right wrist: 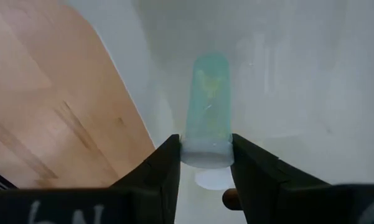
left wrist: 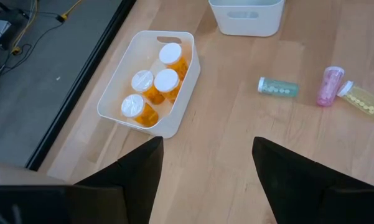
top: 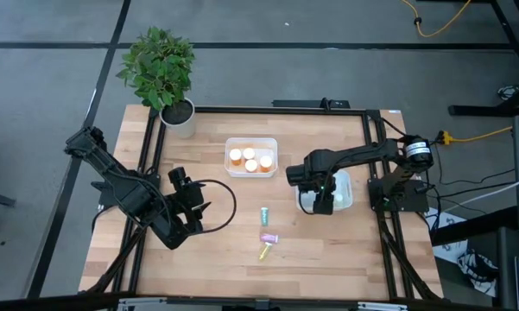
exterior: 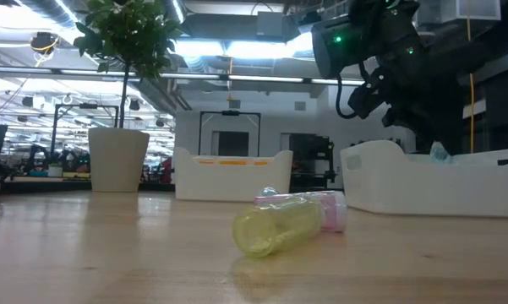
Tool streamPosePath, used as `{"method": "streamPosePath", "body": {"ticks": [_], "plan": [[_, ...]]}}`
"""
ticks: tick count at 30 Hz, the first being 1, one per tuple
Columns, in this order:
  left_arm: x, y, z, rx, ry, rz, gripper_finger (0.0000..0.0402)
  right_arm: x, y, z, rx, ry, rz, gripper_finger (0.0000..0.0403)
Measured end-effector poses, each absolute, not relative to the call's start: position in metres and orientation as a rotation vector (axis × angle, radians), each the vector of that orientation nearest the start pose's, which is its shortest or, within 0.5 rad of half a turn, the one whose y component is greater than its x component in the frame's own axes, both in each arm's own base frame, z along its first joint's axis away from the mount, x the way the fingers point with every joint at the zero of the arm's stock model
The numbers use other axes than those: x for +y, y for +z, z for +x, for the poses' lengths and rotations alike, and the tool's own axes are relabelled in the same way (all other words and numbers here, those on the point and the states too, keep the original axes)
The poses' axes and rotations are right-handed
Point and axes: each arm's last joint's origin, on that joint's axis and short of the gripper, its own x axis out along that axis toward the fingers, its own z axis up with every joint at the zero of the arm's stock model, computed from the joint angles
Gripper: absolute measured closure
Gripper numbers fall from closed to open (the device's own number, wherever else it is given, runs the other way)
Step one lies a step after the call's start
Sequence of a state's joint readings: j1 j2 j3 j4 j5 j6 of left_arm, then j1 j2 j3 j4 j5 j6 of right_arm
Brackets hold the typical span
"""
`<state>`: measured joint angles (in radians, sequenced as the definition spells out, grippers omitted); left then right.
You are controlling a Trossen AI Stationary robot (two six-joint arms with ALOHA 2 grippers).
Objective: Pick and place medicine bottles into bin by pill shape (circle, oval)
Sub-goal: Put the small blue pill bottle into the bottom white bin
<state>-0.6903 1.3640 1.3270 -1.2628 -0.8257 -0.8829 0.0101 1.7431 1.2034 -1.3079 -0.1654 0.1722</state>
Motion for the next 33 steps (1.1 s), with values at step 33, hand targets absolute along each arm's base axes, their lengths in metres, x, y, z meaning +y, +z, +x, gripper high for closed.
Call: {"method": "streamPosePath", "body": {"ticks": [33], "plan": [[-0.134, 0.328, 0.196, 0.776, 0.490, 0.076, 0.0159, 0.008, 0.176, 0.286, 1.941, -0.074, 0.269, 0.0250]]}}
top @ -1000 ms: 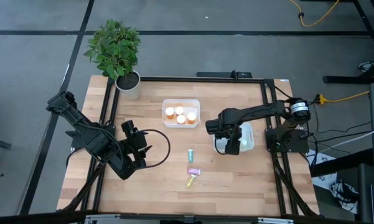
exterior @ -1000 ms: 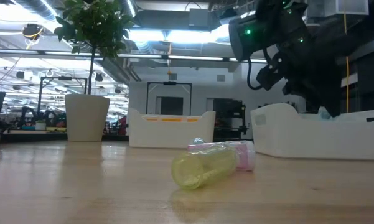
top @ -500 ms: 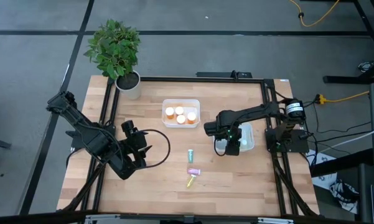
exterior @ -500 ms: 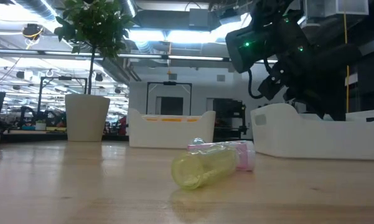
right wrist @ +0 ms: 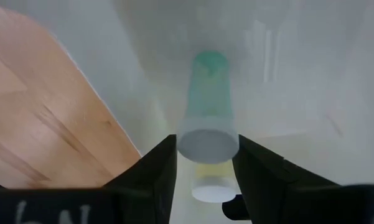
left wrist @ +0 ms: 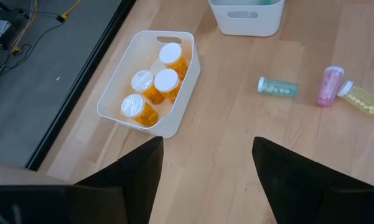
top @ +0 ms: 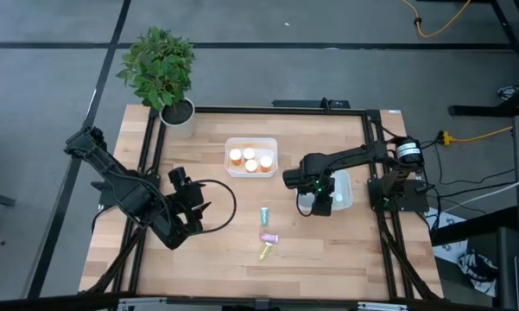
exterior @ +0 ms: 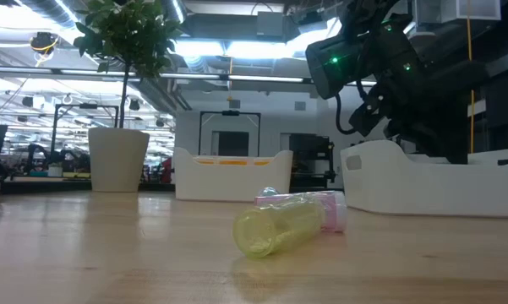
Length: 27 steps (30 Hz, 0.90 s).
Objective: Pick and place medicine bottles into bin by pill shape (circle, oval)
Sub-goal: Put the small blue pill bottle into the bottom white bin
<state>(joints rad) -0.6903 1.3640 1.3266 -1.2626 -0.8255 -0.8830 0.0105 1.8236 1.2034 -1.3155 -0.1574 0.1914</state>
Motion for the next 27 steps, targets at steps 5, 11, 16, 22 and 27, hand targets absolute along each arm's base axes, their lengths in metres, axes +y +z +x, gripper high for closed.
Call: {"method": "streamPosePath", "body": {"ticks": [5, 11, 16, 22, 27], "plan": [[-0.1340, 0.3285, 0.1957, 0.776, 0.490, 0.076, 0.0159, 0.0075, 0.1755, 0.2858, 1.941, -0.087, 0.278, 0.0249], [-0.1340, 0.3285, 0.1957, 0.776, 0.490, 0.076, 0.0159, 0.0075, 0.1760, 0.2845, 1.956, -0.089, 0.278, 0.0249], [-0.1340, 0.3285, 0.1957, 0.776, 0.490, 0.077, 0.0159, 0.0075, 0.1768, 0.2827, 1.976, -0.092, 0.279, 0.0249], [-0.1340, 0.3285, 0.1957, 0.776, 0.490, 0.077, 0.0159, 0.0075, 0.1769, 0.2824, 1.980, -0.096, 0.281, 0.0249], [-0.1340, 0.3285, 0.1957, 0.776, 0.490, 0.077, 0.0159, 0.0075, 0.1777, 0.2809, 1.996, -0.103, 0.284, 0.0249]]}}
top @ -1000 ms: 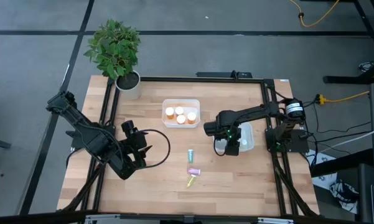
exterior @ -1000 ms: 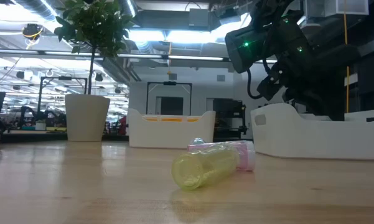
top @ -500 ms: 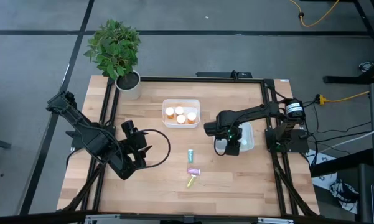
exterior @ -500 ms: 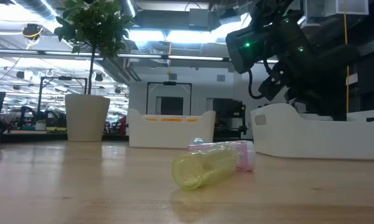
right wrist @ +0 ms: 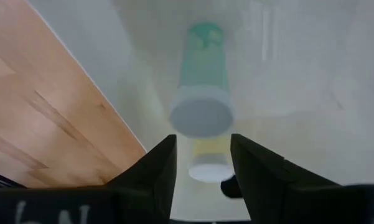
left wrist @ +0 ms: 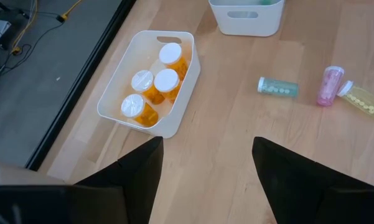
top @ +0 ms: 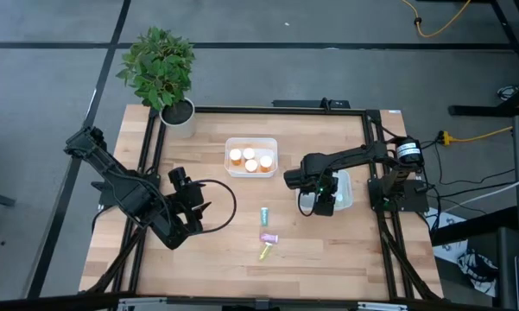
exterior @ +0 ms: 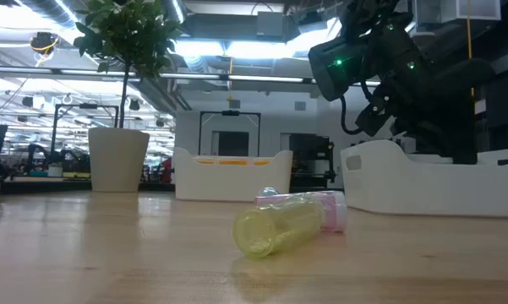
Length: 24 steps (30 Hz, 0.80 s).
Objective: Pick and place medicine bottles into bin by pill shape (circle, oval)
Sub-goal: Put the small blue pill bottle into the bottom white bin
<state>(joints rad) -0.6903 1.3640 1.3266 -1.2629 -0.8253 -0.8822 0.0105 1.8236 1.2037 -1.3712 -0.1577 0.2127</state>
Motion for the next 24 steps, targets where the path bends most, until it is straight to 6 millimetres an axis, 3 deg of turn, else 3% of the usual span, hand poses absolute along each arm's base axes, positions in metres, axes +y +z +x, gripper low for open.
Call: {"method": "streamPosePath", "body": {"ticks": [7, 15, 20, 24], "plan": [[-0.134, 0.328, 0.196, 0.777, 0.490, 0.077, 0.0159, 0.007, 0.187, 0.282, 2.014, -0.165, 0.287, 0.0249], [-0.134, 0.328, 0.196, 0.776, 0.490, 0.077, 0.0159, 0.016, 0.219, 0.288, 2.027, -0.274, 0.223, 0.0249], [-0.134, 0.329, 0.196, 0.776, 0.489, 0.076, 0.0159, 0.035, 0.235, 0.287, 1.936, -0.236, 0.254, 0.0249], [-0.134, 0.328, 0.196, 0.777, 0.489, 0.076, 0.0159, 0.060, 0.250, 0.275, 1.873, -0.249, 0.194, 0.0249]]}}
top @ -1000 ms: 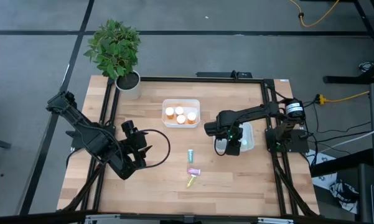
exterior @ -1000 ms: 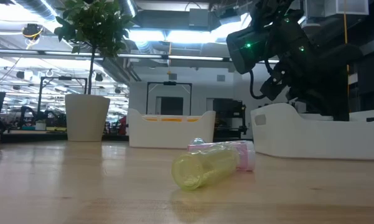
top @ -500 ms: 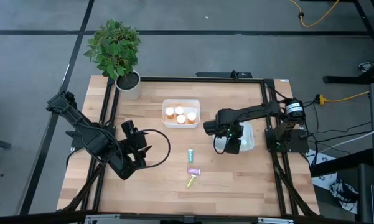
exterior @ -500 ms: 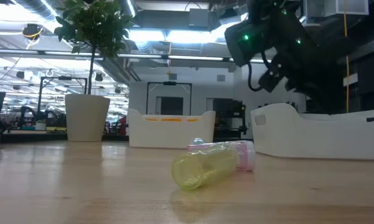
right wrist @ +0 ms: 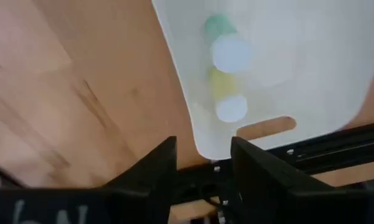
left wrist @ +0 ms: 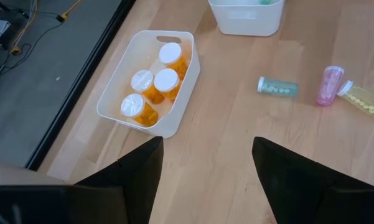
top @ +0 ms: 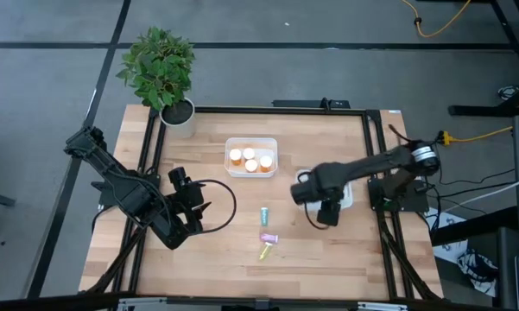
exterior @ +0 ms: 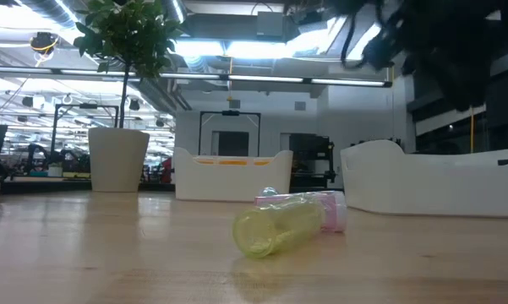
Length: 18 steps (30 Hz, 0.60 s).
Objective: Pick and place medicine bottles into bin by pill shape (circle, oval)
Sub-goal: Put the small blue pill bottle into the bottom white bin
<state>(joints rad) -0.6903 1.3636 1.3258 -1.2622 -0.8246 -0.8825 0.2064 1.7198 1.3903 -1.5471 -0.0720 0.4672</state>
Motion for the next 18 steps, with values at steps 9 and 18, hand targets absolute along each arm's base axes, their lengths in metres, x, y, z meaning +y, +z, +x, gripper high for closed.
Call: {"method": "streamPosePath", "body": {"ticks": [9, 18], "plan": [[-0.134, 0.328, 0.196, 0.776, 0.490, 0.077, 0.0159, 0.127, 0.274, 0.249, 1.439, -0.392, -0.001, 0.0249], [-0.134, 0.329, 0.196, 0.768, 0.495, 0.081, 0.0159, 0.169, 0.264, 0.278, 0.954, -0.325, -0.016, 0.0249]]}}
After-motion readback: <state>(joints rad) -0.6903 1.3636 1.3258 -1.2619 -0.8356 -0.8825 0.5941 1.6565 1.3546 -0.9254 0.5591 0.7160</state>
